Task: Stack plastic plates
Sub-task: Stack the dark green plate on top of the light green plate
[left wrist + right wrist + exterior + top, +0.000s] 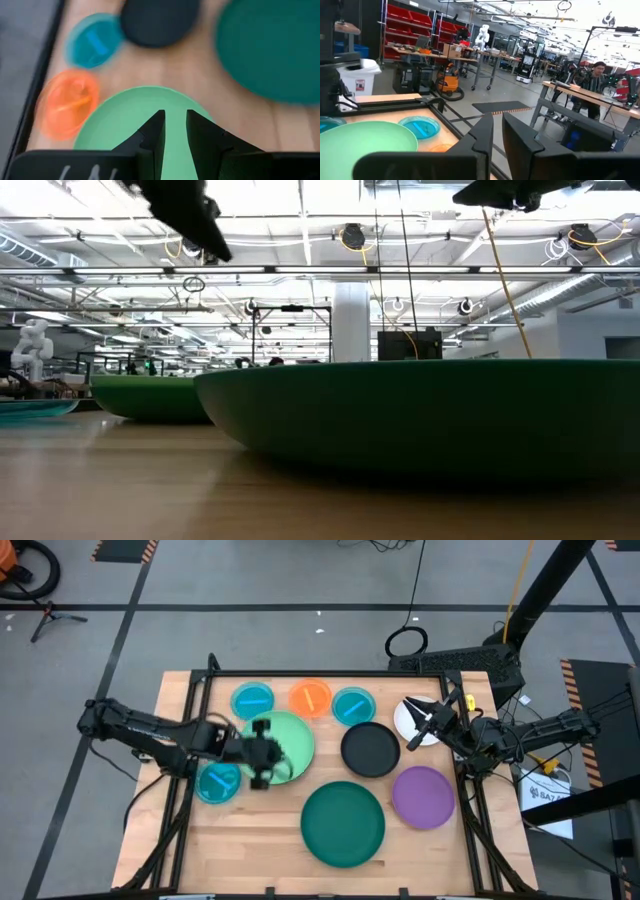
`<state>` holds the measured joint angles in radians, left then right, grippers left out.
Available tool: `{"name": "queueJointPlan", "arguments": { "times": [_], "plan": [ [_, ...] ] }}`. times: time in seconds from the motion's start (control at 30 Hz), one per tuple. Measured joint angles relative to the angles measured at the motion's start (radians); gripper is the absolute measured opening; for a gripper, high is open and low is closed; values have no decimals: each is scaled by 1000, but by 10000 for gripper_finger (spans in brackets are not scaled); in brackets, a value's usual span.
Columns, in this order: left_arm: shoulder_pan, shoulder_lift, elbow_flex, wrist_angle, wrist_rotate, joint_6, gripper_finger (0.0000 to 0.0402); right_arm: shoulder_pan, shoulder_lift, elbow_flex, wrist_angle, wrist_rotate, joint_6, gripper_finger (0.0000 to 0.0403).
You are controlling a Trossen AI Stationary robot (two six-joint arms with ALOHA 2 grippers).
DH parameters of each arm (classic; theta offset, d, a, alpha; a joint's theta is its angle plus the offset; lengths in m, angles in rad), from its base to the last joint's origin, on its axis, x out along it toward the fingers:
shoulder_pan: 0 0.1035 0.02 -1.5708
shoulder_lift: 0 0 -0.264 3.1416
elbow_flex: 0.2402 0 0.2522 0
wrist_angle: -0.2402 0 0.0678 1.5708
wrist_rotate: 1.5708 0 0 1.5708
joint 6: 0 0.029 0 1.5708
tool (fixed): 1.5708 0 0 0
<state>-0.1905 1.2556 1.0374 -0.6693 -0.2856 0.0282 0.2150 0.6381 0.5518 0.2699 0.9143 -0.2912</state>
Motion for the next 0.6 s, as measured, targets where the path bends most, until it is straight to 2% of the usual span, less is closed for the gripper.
{"name": "queueJointPlan", "arguments": {
  "times": [0.13, 0.27, 0.33, 0.47, 0.6],
  "plan": [
    [-86, 1, -35, -6, 8, 102, 85, 0, 0, 0, 1, 0, -13, 34],
    [-103, -2, -37, -14, 8, 101, 85, 0, 0, 0, 0, 0, -14, 34],
    [-103, -22, -37, -71, 4, 109, 85, 0, 0, 0, -1, 0, -16, 34],
    [-86, -109, -38, -144, -54, 92, 85, 0, 0, 0, 0, 0, -7, 34],
    [-86, -234, -39, -123, -62, 74, 85, 0, 0, 0, -2, 0, 21, 34]
  ]
}}
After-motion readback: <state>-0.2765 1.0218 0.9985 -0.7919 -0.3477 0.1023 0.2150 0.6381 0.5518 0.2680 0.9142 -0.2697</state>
